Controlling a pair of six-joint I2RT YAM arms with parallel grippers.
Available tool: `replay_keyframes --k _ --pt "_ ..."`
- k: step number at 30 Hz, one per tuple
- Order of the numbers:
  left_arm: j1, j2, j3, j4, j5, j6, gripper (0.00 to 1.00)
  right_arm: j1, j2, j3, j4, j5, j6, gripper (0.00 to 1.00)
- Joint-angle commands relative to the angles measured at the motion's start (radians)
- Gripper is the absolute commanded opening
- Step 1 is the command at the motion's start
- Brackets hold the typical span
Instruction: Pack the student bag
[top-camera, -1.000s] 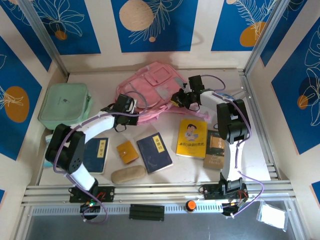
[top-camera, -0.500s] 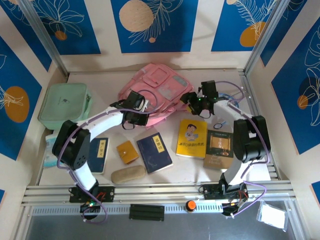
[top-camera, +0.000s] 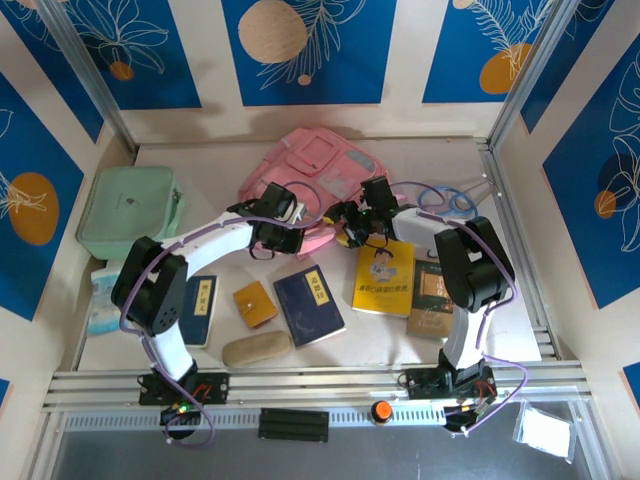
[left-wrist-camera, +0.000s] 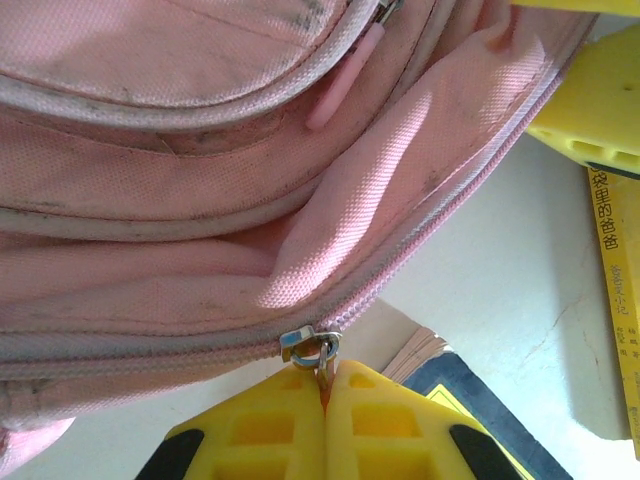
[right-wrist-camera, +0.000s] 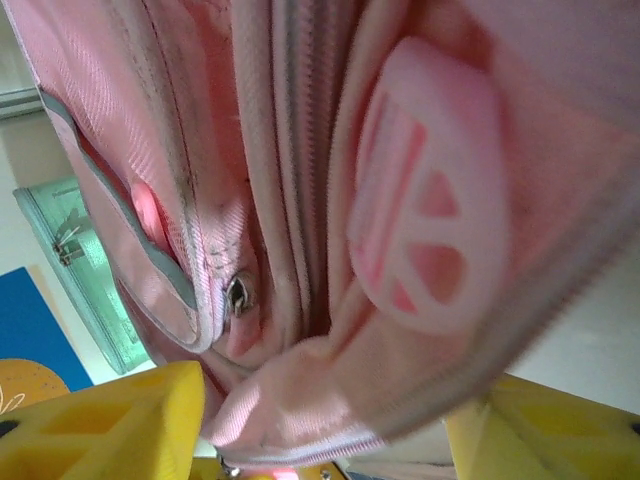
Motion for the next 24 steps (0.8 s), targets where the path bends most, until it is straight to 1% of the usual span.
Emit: replay_keyframes --k 1,4,7,9,10,11,12,13,14,15,18,24 --pt "-0.012 0.006 0.03 -0.033 0.036 -0.007 0.0 0.023 0.026 0.022 0.002 -0.013 0.032 0.61" --pt "-0.012 0.009 0.029 -0.04 0.033 0.001 0.0 0.029 0.045 0.028 -0.006 -0.007 0.028 0.56" --pt "-0.012 0.011 0.041 -0.076 -0.01 0.019 0.0 0.03 0.066 0.038 -0.013 -0.007 0.021 0.49" --pt "-0.012 0.011 0.046 -0.093 -0.026 0.031 0.0 0.032 0.075 0.041 -0.018 -0.002 0.013 0.4" --pt "-0.012 0.011 0.049 -0.102 -0.035 0.037 0.0 0.032 0.077 0.044 -0.02 0.0 0.007 0.34" --pt "-0.011 0.011 0.055 -0.118 -0.057 0.044 0.0 0.032 0.079 0.049 -0.027 0.004 -0.003 0.25" --pt "-0.01 0.012 0.061 -0.138 -0.092 0.049 0.0 0.033 0.079 0.052 -0.037 0.014 -0.019 0.17" --pt "-0.007 0.011 0.063 -0.155 -0.128 0.051 0.0 0.033 0.076 0.055 -0.05 0.031 -0.033 0.12" --pt "-0.005 0.01 0.065 -0.174 -0.172 0.054 0.0 0.035 0.066 0.056 -0.066 0.052 -0.052 0.08" --pt "0.002 0.005 0.068 -0.191 -0.212 0.056 0.0 0.033 0.055 0.055 -0.082 0.072 -0.069 0.08" --pt "0.032 -0.006 0.068 -0.233 -0.283 0.064 0.0 0.03 0.012 0.043 -0.109 0.124 -0.119 0.05" --pt "0.112 -0.03 0.068 -0.277 -0.331 0.087 0.0 0.024 -0.044 0.036 -0.159 0.194 -0.2 0.03"
